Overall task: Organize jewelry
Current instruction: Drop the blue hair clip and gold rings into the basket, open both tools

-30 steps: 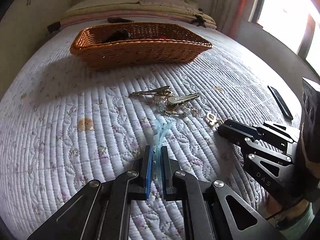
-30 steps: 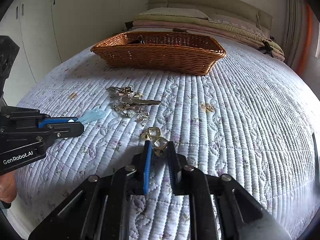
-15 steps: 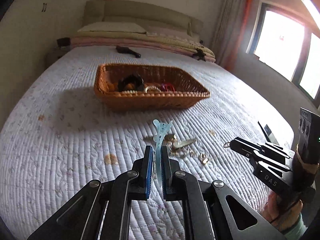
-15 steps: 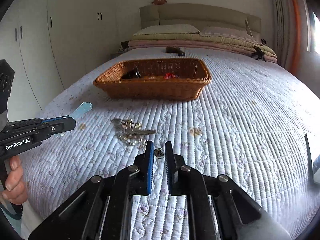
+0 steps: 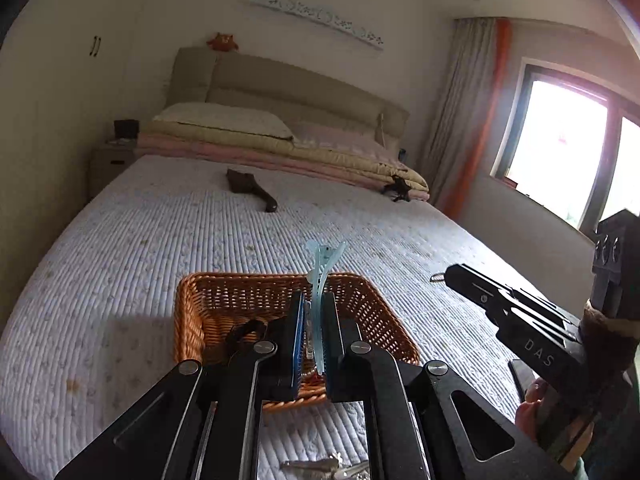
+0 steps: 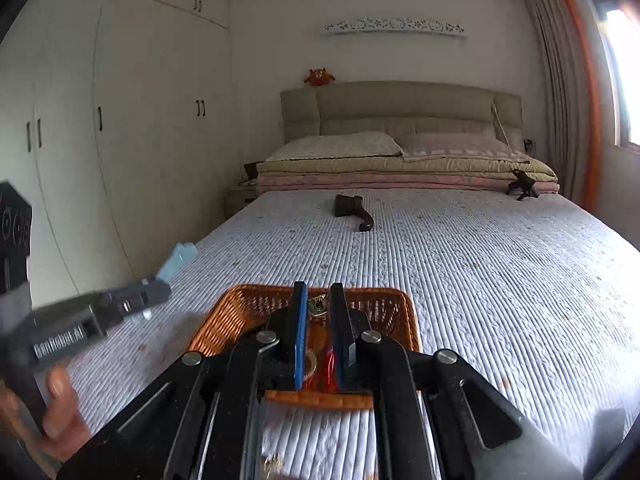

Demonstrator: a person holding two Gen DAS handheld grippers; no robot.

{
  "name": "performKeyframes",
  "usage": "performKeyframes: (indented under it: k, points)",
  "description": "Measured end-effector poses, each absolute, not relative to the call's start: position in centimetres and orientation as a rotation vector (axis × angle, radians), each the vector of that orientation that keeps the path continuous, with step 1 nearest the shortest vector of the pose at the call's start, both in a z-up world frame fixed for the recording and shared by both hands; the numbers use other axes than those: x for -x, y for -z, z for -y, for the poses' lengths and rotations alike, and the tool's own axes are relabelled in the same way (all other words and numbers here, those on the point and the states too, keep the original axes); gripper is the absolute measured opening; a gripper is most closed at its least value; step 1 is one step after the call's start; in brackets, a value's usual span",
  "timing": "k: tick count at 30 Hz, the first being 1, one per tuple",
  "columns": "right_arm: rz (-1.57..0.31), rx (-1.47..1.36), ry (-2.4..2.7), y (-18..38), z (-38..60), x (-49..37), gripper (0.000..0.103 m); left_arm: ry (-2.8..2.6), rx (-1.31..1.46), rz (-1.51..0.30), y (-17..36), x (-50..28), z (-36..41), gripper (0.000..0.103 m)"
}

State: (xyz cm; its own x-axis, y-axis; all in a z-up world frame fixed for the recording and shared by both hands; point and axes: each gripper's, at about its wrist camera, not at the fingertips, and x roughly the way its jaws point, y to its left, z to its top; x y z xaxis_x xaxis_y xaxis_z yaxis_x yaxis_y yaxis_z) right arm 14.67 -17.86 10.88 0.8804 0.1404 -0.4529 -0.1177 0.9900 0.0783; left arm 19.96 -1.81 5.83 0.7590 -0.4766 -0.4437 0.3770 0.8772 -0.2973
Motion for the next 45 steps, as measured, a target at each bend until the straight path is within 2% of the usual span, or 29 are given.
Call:
performKeyframes:
  k: [9,19,23,27,29,30,31,36,40,45]
  points:
    - [-0.693,-0.122,-0.106,-2.6,20.2,-24.1,0.012,0.452,0.226,-0.717,3.9,-26.3,5.7,0.008]
    - [-0.81,-0.155,-0.134,1.5,21.1,-25.9,0.012,0.419,0.204,-0.778,5.8,-27.2,6.9,0.008]
    - [-0.835,-0.158,-0.135,1.6,20.7,-25.8,0.013,0.414,0.189,-0.783,5.6,-27.1,6.9,0.008]
    - [-0.823,-0.172,-0.136,1.3,20.8,-25.2,0.013,0.45,0.191,-0.775,4.8,-26.1,6.9,0.013]
    - [-0.824,-0.159,-0.132,1.1,20.6,-24.8,0.014,0.449,0.186,-0.767,4.3,-25.6,6.8,0.027]
    - [-0.826,-0.158,-0.133,1.0,20.7,-24.7,0.015,0.45,0.185,-0.762,4.0,-25.3,6.7,0.038]
    - [-0.824,-0.158,-0.135,0.9,20.7,-24.4,0.015,0.448,0.186,-0.748,3.5,-24.8,6.5,0.041]
    - [-0.753,-0.18,-0.171,-1.0,20.7,-21.0,0.015,0.469,0.172,-0.681,1.0,-21.6,5.1,0.041]
    - [-0.668,-0.185,-0.194,-2.6,20.3,-16.1,0.026,0.482,0.165,-0.626,-1.2,-18.2,3.3,0.041]
    - [-0.607,-0.152,-0.211,-3.4,19.3,-10.9,0.027,0.482,0.177,-0.562,-3.1,-14.4,0.8,0.041]
